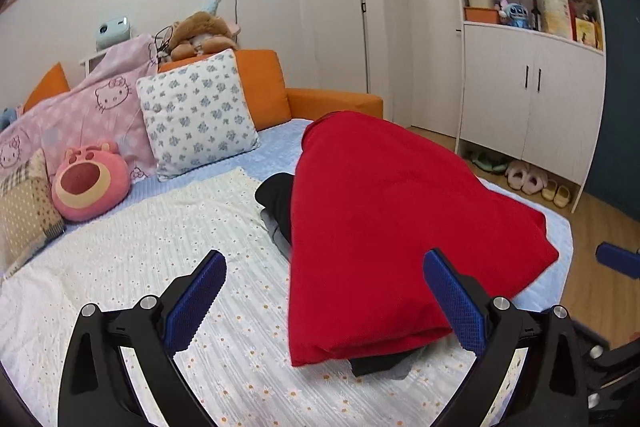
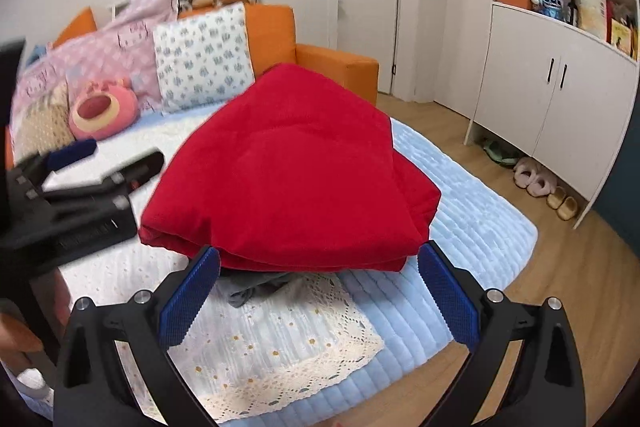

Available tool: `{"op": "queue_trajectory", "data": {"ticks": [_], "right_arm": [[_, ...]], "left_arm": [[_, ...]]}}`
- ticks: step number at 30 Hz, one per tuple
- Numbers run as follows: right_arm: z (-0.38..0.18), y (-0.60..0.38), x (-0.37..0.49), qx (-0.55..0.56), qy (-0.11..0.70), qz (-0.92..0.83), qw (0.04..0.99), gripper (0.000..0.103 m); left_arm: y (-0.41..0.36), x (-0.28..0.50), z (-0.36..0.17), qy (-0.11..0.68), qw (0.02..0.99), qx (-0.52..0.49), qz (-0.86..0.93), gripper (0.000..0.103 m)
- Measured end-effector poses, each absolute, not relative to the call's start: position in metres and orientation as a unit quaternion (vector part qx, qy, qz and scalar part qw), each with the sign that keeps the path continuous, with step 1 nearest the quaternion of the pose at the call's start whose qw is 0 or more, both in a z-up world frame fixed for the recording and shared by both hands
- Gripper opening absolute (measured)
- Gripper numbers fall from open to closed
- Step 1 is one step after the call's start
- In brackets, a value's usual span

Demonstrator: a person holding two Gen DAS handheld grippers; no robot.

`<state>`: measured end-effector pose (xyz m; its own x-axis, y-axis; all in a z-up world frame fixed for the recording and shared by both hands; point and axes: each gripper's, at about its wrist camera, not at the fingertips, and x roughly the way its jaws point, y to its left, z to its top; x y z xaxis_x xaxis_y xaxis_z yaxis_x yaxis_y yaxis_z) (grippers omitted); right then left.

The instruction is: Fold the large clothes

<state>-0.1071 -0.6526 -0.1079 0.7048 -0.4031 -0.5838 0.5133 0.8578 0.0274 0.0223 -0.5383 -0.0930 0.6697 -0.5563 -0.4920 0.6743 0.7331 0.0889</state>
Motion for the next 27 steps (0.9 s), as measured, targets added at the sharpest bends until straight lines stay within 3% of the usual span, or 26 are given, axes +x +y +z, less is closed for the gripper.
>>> {"op": "queue_trajectory", "data": {"ticks": [27], "right_arm": [[-0.118, -0.653, -0.141, 0.077, 0.265, -0.232, 0.933, 0.098]], "left_arm": [[-0.531, -0.027, -0.112, 0.19, 0.927, 0.098, -0.309, 0.1]]}}
